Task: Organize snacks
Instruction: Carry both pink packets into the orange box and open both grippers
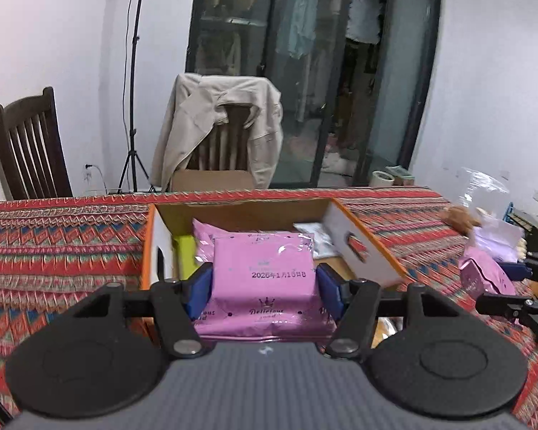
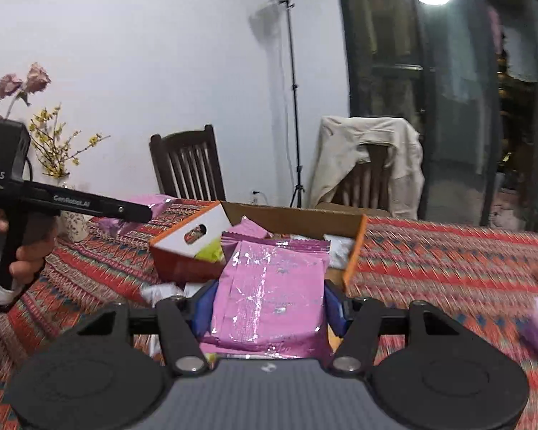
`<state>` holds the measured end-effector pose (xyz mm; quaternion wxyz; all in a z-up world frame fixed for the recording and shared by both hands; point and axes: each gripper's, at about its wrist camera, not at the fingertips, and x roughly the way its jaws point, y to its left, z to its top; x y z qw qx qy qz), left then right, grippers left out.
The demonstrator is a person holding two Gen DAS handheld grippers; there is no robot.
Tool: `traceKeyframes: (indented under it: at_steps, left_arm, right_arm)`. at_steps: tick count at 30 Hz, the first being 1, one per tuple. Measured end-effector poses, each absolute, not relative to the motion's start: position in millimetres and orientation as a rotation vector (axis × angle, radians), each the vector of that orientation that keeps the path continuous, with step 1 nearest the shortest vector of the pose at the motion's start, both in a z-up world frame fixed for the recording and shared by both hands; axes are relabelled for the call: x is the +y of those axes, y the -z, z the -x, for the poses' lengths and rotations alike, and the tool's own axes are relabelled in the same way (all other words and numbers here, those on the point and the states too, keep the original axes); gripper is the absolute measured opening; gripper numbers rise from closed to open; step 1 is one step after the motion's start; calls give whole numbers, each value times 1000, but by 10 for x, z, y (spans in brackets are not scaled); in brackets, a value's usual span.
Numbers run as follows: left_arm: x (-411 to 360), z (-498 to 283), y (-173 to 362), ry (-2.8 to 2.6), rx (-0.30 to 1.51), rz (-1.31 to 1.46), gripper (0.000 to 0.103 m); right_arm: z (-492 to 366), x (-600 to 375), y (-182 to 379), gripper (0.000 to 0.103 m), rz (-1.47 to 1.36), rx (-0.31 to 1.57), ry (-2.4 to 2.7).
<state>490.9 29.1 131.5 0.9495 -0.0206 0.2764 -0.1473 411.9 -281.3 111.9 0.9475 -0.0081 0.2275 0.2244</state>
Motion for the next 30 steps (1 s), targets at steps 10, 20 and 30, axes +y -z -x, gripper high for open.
traceKeyframes:
  at_steps: [10,20,30]
  left_arm:
    - [366,-6286,-912,171,685,86,63]
    - [570,-6933,-548,126,755,123,63]
    - [499,-6552,-476,216,774,109,71]
  right_arm:
    - [-6268,-2086,-985,60,-33,698,-490]
    - [-7582,-1226,-240,62,63,924,-389]
    - [-7464,-1508,-456,87,7,857,-371]
